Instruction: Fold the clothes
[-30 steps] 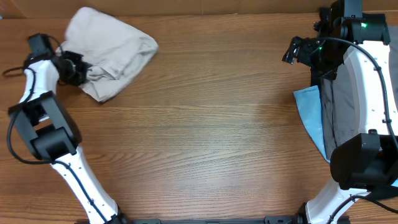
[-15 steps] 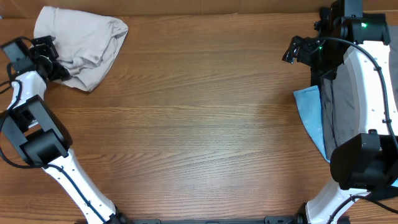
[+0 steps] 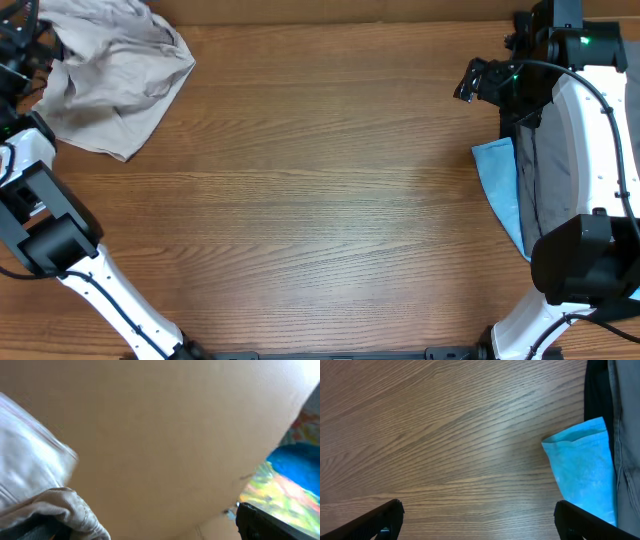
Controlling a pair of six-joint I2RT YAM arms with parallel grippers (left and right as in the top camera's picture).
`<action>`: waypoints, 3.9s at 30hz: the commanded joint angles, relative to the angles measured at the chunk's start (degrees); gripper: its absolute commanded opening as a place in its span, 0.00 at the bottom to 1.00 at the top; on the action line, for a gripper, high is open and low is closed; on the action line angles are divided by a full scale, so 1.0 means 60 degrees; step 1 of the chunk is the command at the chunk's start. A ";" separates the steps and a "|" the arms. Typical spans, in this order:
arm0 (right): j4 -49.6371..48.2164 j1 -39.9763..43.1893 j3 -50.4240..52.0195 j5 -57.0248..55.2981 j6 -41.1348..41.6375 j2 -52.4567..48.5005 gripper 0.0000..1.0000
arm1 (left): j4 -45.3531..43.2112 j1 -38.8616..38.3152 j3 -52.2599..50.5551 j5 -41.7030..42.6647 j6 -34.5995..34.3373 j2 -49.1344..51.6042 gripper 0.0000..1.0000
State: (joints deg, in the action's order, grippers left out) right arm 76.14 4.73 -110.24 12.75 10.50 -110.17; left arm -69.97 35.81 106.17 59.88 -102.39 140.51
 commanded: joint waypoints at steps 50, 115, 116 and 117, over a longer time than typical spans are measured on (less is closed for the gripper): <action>-0.0277 -0.0036 0.0007 0.0710 -0.0015 -0.0025 1.00 | 1.4211 -0.3340 0.0146 -1.1074 1.9566 -0.1585 1.00; -0.0011 -0.0036 0.0007 0.0747 -0.0015 -0.0025 1.00 | 1.9649 -0.1963 0.7781 -0.8750 1.5409 0.1242 0.04; -0.0018 -0.0036 0.0007 0.0747 -0.0015 -0.0025 1.00 | 1.9919 -0.1963 0.7792 -0.8531 1.5416 0.1075 0.04; -0.0076 -0.0036 0.0007 0.0747 -0.0015 -0.0025 1.00 | 2.0837 -0.1996 0.7792 -0.7592 1.5420 0.0452 0.04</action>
State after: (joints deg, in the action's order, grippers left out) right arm 76.14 4.73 -110.24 16.73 10.50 -110.21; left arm 49.12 23.68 149.71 5.45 -7.44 153.47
